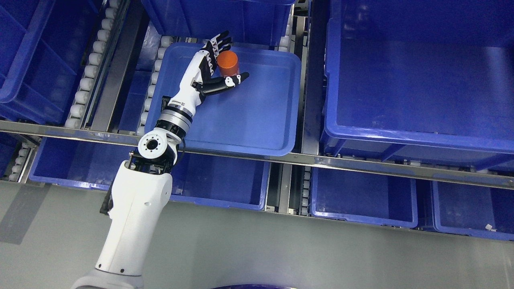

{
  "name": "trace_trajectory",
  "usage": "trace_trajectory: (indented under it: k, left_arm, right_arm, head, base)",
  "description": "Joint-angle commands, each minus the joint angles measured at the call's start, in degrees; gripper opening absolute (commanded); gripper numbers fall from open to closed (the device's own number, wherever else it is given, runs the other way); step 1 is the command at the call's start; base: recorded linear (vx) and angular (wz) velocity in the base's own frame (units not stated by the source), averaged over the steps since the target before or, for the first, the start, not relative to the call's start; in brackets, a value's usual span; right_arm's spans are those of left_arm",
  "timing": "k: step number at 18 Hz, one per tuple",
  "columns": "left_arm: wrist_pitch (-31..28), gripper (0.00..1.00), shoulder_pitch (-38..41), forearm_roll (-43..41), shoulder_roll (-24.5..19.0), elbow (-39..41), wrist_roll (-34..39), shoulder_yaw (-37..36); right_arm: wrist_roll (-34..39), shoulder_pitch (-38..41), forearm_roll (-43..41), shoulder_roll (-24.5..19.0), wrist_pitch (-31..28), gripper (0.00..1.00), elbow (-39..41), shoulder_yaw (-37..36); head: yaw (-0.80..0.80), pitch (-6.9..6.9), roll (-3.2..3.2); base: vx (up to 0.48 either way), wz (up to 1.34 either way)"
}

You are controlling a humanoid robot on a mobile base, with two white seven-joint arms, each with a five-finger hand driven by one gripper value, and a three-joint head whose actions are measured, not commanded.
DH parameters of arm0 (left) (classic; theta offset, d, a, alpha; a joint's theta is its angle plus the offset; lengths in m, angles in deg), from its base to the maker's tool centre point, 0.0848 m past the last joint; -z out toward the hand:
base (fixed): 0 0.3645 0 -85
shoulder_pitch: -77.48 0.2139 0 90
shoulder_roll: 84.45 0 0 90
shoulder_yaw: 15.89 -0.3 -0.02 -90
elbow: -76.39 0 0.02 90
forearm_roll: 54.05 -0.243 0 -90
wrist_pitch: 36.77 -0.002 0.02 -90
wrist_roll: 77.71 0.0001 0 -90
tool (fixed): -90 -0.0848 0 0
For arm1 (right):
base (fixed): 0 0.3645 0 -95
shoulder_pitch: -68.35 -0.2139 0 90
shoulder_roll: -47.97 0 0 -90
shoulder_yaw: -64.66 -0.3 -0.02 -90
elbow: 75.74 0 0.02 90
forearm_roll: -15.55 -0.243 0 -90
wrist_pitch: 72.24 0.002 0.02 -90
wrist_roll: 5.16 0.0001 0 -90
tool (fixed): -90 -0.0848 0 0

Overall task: Grab orange capacitor from left shelf to right desk
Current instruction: 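Close the left hand fingers around the orange capacitor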

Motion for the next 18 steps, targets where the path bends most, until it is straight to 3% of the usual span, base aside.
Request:
trace_trajectory:
  k: [1,11,18]
  left_arm:
    - [-0.02,0.77,-0.35,-0.15,-1.00,-3.24,-0.03,-0.49]
    - [0.68,0.54,-0.35,0.03,-1.00,-4.65,-1.87,0.74]
    - [1.03,0.46,-0.35,0.03,-1.00,-5.88,-2.05,0.30]
  right_arm:
    - [-0.02,0.18,0.18,1.00,-0.05,1.00,1.00,-0.97]
    - [-0.02,0.18,0.18,1.00,-0.05,1.00,1.00,-0.97]
    - [-0.02,0.18,0.18,1.00,-0.05,1.00,1.00,-0.97]
  head:
    - [0.00,0.00,0.00]
    - [0.00,0.00,0.00]
    - [0.00,0.00,0.00]
  base:
    - [0.000,0.00]
    - [0.000,0.00]
    - [0.000,0.00]
